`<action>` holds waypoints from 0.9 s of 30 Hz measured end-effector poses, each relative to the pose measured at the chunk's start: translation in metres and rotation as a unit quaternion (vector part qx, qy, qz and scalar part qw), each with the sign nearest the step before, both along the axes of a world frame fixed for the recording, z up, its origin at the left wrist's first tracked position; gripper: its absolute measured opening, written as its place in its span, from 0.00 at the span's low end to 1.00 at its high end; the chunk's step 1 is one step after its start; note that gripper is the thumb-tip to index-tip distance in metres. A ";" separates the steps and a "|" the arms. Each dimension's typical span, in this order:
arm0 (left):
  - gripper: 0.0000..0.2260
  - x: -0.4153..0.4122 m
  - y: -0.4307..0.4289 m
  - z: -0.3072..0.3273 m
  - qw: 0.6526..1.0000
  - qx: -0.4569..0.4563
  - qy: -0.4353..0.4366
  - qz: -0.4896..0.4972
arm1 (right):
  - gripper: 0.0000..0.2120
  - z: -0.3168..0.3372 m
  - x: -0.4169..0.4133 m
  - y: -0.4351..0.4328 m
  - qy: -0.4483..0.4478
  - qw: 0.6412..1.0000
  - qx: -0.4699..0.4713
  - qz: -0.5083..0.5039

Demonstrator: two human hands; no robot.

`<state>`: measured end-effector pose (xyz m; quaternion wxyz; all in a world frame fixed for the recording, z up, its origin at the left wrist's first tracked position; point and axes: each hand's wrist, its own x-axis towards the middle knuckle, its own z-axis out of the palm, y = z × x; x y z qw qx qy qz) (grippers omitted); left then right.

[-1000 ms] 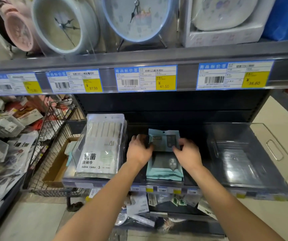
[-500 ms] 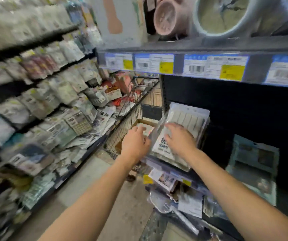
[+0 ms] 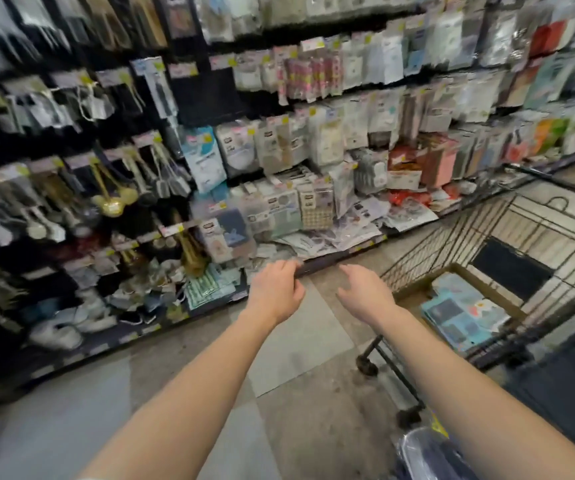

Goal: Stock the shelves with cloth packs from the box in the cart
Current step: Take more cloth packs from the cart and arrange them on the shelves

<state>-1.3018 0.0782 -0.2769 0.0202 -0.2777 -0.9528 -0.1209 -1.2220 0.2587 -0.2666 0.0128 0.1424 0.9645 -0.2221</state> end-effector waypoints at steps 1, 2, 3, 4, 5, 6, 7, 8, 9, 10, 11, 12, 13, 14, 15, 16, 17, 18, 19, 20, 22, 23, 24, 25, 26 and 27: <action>0.17 -0.017 -0.014 -0.003 1.000 -0.008 -0.002 0.012 | 0.29 -0.004 -0.020 -0.012 -0.006 1.000 -0.003 0.012; 0.16 -0.032 -0.027 -0.006 1.000 -0.016 -0.003 0.021 | 0.29 -0.009 -0.039 -0.023 -0.015 1.000 -0.004 0.024; 0.16 -0.046 -0.038 -0.009 0.999 -0.024 -0.009 0.032 | 0.28 -0.015 -0.057 -0.033 -0.025 0.999 -0.001 0.036; 0.17 -0.060 -0.048 -0.013 0.998 -0.030 -0.016 0.043 | 0.28 -0.022 -0.075 -0.040 -0.035 0.998 0.004 0.048; 0.18 -0.074 -0.056 -0.018 0.997 -0.037 -0.026 0.056 | 0.27 -0.029 -0.093 -0.046 -0.043 0.997 0.007 0.058; 0.18 -0.087 -0.063 -0.024 0.996 -0.042 -0.036 0.067 | 0.27 -0.037 -0.112 -0.050 -0.052 0.997 0.006 0.063; 0.19 -0.101 -0.068 -0.031 0.995 -0.045 -0.045 0.078 | 0.25 -0.044 -0.129 -0.053 -0.058 0.996 0.004 0.066; 0.19 -0.115 -0.072 -0.038 0.994 -0.047 -0.051 0.088 | 0.24 -0.052 -0.148 -0.055 -0.067 0.995 0.001 0.068; 0.19 -0.129 -0.074 -0.044 0.992 -0.052 -0.057 0.096 | 0.23 -0.059 -0.167 -0.056 -0.073 0.995 -0.001 0.069; 0.19 -0.145 -0.073 -0.050 0.991 -0.061 -0.061 0.100 | 0.22 -0.066 -0.186 -0.055 -0.078 0.994 -0.005 0.070; 0.19 -0.162 -0.071 -0.055 0.990 -0.071 -0.066 0.104 | 0.22 -0.074 -0.207 -0.052 -0.080 0.994 -0.009 0.073; 0.19 -0.181 -0.068 -0.060 0.989 -0.080 -0.070 0.106 | 0.22 -0.080 -0.229 -0.048 -0.082 0.994 -0.011 0.075; 0.19 -0.201 -0.062 -0.063 0.987 -0.089 -0.075 0.108 | 0.21 -0.086 -0.252 -0.043 -0.084 0.993 -0.012 0.077; 0.18 -0.224 -0.055 -0.066 0.986 -0.098 -0.079 0.108 | 0.21 -0.092 -0.275 -0.036 -0.085 0.993 -0.019 0.076; 0.17 -0.248 -0.046 -0.069 0.985 -0.106 -0.083 0.109 | 0.21 -0.096 -0.299 -0.027 -0.084 0.993 -0.028 0.074; 0.16 -0.272 -0.035 -0.072 0.984 -0.110 -0.085 0.108 | 0.21 -0.100 -0.322 -0.017 -0.084 0.994 -0.037 0.067; 0.15 -0.295 -0.023 -0.073 0.984 -0.113 -0.090 0.107 | 0.21 -0.104 -0.345 -0.005 -0.081 0.994 -0.045 0.056; 0.15 -0.318 -0.010 -0.073 0.983 -0.115 -0.097 0.103 | 0.20 -0.108 -0.367 0.008 -0.082 0.994 -0.053 0.041; 0.15 -0.339 0.004 -0.073 0.983 -0.119 -0.101 0.096 | 0.20 -0.112 -0.386 0.022 -0.086 0.994 -0.056 0.028; 0.16 -0.360 0.019 -0.073 0.983 -0.126 -0.101 0.085 | 0.20 -0.117 -0.404 0.038 -0.097 0.993 -0.057 0.017; 0.17 -0.399 0.054 -0.071 0.983 -0.136 -0.104 0.063 | 0.21 -0.139 -0.438 0.073 -0.114 0.992 -0.058 0.010; 0.18 -0.417 0.071 -0.071 0.984 -0.137 -0.106 0.049 | 0.21 -0.144 -0.452 0.089 -0.118 0.991 -0.058 0.002; 0.18 -0.433 0.089 -0.071 0.984 -0.137 -0.106 0.032 | 0.21 -0.144 -0.462 0.105 -0.117 0.991 -0.056 -0.012; 0.18 -0.447 0.108 -0.072 0.985 -0.137 -0.107 0.017 | 0.22 -0.137 -0.469 0.118 -0.113 0.992 -0.053 -0.027; 0.17 -0.460 0.126 -0.072 0.985 -0.136 -0.108 0.002 | 0.22 -0.125 -0.473 0.130 -0.108 0.992 -0.054 -0.044; 0.17 -0.473 0.145 -0.074 0.985 -0.135 -0.107 -0.014 | 0.22 -0.113 -0.477 0.142 -0.106 0.991 -0.057 -0.064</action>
